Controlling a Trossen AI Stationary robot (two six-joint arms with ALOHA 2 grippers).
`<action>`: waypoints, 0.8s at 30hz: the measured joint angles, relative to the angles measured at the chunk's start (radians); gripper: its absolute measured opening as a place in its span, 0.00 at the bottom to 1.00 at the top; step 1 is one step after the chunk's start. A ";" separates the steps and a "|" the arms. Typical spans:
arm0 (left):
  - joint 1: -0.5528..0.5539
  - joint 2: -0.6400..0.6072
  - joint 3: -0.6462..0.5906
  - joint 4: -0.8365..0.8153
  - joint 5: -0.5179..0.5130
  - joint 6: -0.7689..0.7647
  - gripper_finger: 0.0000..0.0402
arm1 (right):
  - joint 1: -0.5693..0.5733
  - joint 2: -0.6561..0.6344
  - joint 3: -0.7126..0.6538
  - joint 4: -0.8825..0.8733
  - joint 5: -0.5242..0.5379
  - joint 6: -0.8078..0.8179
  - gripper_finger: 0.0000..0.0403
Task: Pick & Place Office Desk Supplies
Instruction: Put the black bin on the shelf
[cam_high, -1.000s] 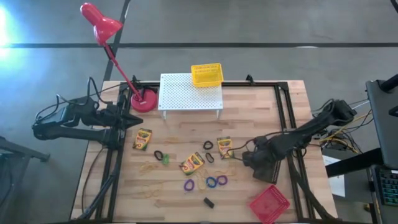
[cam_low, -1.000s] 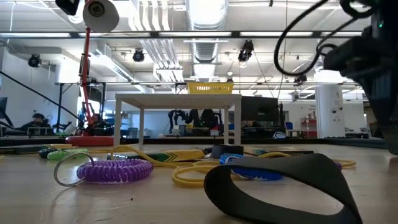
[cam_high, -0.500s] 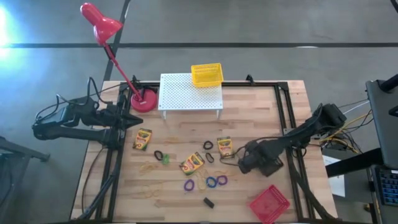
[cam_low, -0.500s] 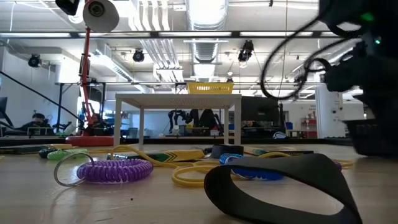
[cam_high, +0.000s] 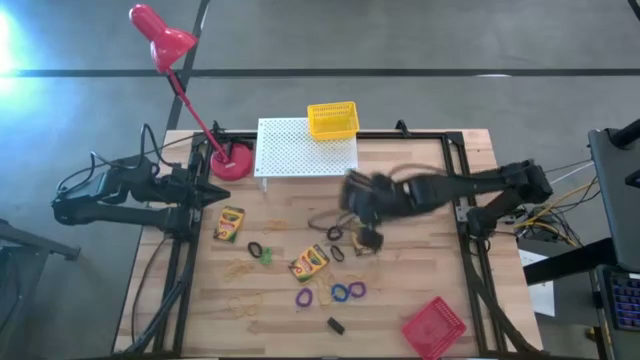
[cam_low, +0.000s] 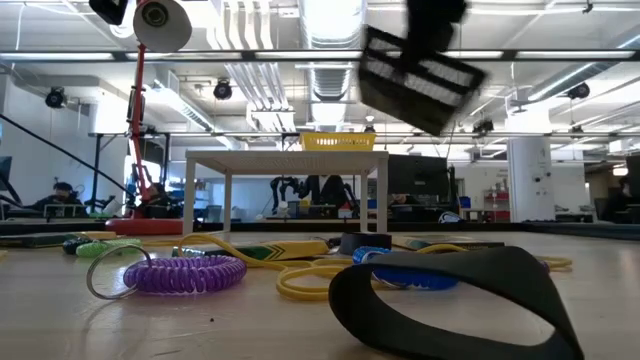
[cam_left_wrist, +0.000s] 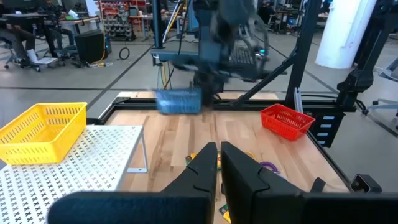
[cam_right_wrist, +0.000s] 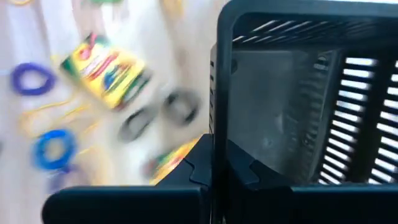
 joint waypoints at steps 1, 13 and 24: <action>0.000 0.000 0.000 0.000 0.000 0.000 0.07 | -0.028 0.019 0.041 0.013 0.001 -0.105 0.02; 0.000 0.000 0.000 0.000 0.000 0.000 0.07 | -0.251 0.360 0.416 -0.035 -0.063 -0.613 0.02; 0.000 0.000 0.000 0.000 0.000 0.003 0.07 | -0.304 0.605 0.731 -0.343 -0.050 -0.518 0.06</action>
